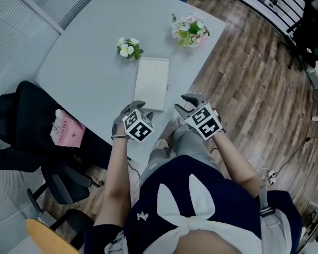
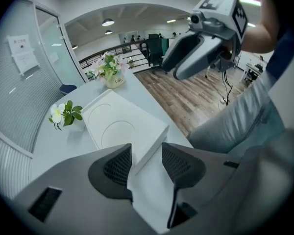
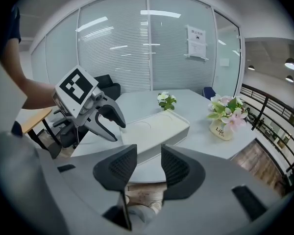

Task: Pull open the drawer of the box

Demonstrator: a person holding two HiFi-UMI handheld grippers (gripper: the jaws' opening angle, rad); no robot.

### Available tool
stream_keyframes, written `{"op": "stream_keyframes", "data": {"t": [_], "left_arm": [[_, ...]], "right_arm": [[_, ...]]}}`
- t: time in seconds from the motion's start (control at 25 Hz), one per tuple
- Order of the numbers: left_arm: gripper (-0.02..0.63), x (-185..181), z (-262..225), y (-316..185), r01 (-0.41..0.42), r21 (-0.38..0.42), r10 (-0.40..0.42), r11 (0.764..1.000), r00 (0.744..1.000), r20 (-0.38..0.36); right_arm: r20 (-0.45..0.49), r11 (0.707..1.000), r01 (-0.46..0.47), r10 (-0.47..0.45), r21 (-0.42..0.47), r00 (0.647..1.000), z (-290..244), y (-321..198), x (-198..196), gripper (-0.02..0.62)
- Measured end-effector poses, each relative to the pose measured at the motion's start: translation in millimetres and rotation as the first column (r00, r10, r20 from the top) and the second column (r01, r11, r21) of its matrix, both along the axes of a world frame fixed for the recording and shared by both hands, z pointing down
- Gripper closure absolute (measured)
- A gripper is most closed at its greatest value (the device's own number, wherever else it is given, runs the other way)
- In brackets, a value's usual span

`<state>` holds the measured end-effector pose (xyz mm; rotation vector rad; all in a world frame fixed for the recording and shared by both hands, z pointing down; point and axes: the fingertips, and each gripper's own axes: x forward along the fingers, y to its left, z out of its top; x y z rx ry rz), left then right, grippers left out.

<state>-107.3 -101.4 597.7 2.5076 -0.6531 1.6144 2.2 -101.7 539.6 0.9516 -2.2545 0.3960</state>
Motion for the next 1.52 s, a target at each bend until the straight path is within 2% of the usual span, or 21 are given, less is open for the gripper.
{"op": "stream_keyframes", "data": {"t": [0.08, 0.16, 0.36, 0.48, 0.8, 1.16, 1.28, 1.52], "left_arm": [[0.405, -3, 7, -2, -0.011, -0.007, 0.012, 1.000, 0.999, 0.053], [0.405, -2, 11, -3, -0.008, -0.026, 0.009, 1.000, 0.998, 0.067], [0.407, 0, 22, -3, 0.030, -0.076, -0.025, 0.997, 0.997, 0.067], [0.442, -2, 24, -8, 0.066, -0.073, -0.060, 0.995, 0.996, 0.072], [0.442, -3, 25, -7, 0.050, -0.100, -0.046, 0.994, 0.998, 0.037], [0.442, -5, 24, -7, 0.045, -0.162, -0.045, 0.986, 0.999, 0.000], [0.442, -5, 23, -8, 0.046, -0.163, -0.050, 0.986, 0.999, -0.016], [0.442, -4, 24, -7, 0.061, -0.146, -0.062, 0.987, 0.998, -0.001]], "right_arm": [[0.001, 1.000, 0.015, -0.015, -0.010, 1.000, 3, -8, 3, 0.434], [-0.002, 0.999, 0.031, -0.031, -0.022, 1.000, 7, -15, 6, 0.434], [-0.012, 0.996, 0.072, -0.073, -0.052, 0.997, 19, -32, 6, 0.434], [-0.012, 0.993, 0.099, -0.100, -0.063, 0.995, 22, -41, 4, 0.434], [-0.041, 0.982, 0.167, -0.171, -0.091, 0.984, 40, -67, 0, 0.440], [-0.176, 0.943, 0.292, -0.318, -0.158, 0.932, 83, -74, -9, 0.446], [-0.204, 0.931, 0.323, -0.353, -0.168, 0.913, 93, -77, -12, 0.446], [-0.250, 0.911, 0.370, -0.407, -0.180, 0.879, 107, -84, -14, 0.451]]}}
